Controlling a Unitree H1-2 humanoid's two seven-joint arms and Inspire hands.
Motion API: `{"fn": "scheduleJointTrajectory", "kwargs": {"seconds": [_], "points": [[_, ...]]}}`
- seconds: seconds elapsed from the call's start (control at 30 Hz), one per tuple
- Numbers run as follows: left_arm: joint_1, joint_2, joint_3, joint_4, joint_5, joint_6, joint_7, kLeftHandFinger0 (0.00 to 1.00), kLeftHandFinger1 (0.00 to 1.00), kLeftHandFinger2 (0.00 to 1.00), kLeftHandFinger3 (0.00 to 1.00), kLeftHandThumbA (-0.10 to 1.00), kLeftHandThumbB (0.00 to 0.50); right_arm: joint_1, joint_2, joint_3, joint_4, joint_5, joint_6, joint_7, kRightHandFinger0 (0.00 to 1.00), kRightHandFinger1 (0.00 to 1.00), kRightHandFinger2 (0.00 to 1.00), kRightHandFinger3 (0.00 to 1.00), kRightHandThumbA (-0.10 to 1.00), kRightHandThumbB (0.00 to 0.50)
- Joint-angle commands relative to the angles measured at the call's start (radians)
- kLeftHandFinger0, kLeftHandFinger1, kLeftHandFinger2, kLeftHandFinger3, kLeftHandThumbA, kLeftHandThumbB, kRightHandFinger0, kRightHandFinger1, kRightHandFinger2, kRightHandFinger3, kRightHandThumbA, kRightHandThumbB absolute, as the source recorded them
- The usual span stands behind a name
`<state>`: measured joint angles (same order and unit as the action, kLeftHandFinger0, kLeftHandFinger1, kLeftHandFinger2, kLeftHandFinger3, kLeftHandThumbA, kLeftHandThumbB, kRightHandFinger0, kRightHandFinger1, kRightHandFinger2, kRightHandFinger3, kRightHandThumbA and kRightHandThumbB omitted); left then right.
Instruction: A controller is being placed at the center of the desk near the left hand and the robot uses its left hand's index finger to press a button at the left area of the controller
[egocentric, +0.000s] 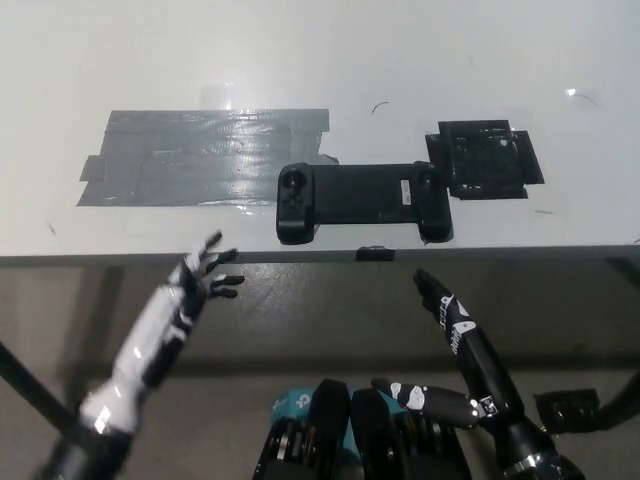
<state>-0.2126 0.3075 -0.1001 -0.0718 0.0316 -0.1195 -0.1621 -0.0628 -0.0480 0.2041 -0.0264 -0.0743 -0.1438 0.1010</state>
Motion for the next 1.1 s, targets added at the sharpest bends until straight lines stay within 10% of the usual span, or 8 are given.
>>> {"fn": "scheduleJointTrajectory", "kwargs": {"seconds": [0.0, 0.13, 0.23, 0.57, 1.07], "points": [[-0.231, 0.144, 0.019, -0.022, -0.306, 0.399, -0.27, 0.0, 0.0, 0.01, 1.0, 1.0, 0.357, -0.01, 0.002, 0.008, -0.025, -0.009, -0.052, 0.013, 1.0, 1.0, 1.0, 1.0, 1.0, 0.247], [-0.439, 0.258, -0.101, 0.212, -0.703, 0.589, -0.426, 0.0, 0.03, 0.28, 1.0, 1.0, 0.334, -0.009, 0.0, 0.009, -0.018, -0.017, -0.062, 0.011, 1.0, 1.0, 1.0, 1.0, 1.0, 0.248], [-0.524, 0.284, -0.174, 0.346, -0.733, 0.589, -0.5, 0.0, 0.0, 0.24, 1.0, 1.0, 0.354, -0.016, 0.001, 0.011, -0.016, -0.018, -0.059, 0.014, 1.0, 1.0, 1.0, 1.0, 1.0, 0.253], [-0.697, 0.289, -0.304, 0.579, -0.577, 0.589, -0.624, 0.0, 0.0, 0.16, 1.0, 1.0, 0.375, -0.024, -0.004, 0.013, -0.022, -0.024, -0.054, 0.018, 1.0, 1.0, 1.0, 1.0, 1.0, 0.26], [-0.867, 0.341, -0.484, 0.672, -0.345, 0.589, -0.708, 0.02, 0.19, 0.54, 1.0, 1.0, 0.37, -0.031, -0.01, 0.014, -0.033, -0.028, -0.037, 0.027, 1.0, 1.0, 1.0, 1.0, 1.0, 0.262]]}}
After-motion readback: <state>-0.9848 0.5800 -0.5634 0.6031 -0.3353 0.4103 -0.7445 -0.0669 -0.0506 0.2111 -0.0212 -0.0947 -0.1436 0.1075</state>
